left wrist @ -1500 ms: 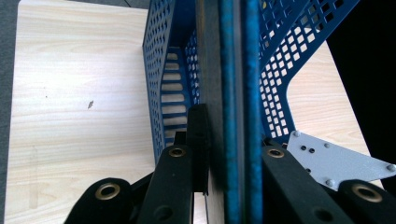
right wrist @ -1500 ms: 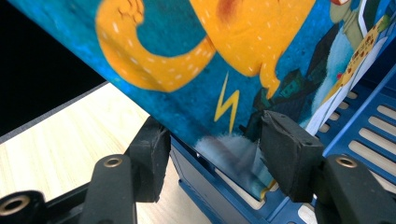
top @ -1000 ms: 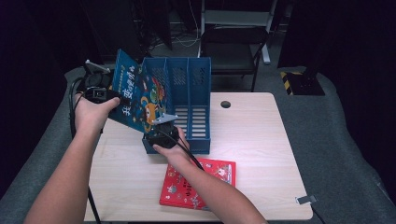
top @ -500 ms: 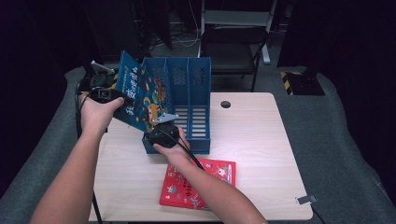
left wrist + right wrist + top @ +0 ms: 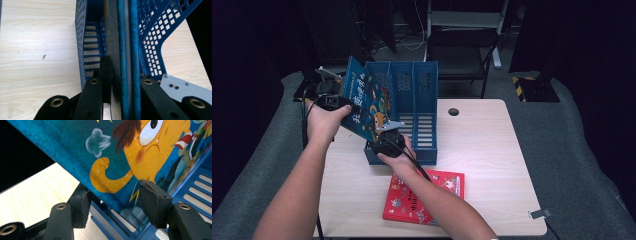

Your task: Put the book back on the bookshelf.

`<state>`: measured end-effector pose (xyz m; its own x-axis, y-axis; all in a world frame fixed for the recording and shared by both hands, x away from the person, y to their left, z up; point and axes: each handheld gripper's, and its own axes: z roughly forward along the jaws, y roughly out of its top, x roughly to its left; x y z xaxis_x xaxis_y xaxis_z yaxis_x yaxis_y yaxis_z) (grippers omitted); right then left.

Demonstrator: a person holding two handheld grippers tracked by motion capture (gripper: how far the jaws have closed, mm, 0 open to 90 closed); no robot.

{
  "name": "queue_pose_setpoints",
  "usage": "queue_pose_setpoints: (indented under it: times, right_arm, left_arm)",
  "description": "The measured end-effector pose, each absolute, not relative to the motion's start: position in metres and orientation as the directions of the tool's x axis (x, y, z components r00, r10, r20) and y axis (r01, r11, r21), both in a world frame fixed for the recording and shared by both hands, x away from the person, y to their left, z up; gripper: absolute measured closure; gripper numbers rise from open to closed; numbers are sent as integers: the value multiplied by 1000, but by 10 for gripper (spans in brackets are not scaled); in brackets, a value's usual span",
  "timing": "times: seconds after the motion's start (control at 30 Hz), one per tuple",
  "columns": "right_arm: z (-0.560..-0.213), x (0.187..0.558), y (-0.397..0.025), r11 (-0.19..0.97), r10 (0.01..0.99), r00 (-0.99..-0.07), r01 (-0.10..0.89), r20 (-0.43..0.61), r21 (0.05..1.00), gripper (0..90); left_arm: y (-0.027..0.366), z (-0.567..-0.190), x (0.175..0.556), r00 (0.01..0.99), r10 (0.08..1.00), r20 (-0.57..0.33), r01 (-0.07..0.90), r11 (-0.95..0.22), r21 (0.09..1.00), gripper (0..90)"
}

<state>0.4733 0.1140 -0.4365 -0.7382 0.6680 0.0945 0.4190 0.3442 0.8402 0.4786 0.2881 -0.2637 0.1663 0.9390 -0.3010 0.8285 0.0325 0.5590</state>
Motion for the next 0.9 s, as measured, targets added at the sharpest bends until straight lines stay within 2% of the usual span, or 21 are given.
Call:
queue_pose_setpoints:
  times: [0.4,0.47,0.73,0.9]
  right_arm:
    - [-437,471,117,362,660,-747,415,85,835,439]
    - [-435,471,116,337,664,-741,419,102,843,442]
    - [-434,472,114,329,664,-741,414,104,848,450]
    - [-434,472,113,323,662,-741,417,112,850,461]
  left_arm:
    - [275,-274,486,181,950,-256,831,-8,556,791]
    - [273,-275,488,186,950,-251,826,-13,563,786]
    - [269,-276,489,185,952,-245,814,-9,580,777]
    - [270,-279,489,178,946,-272,798,23,603,768]
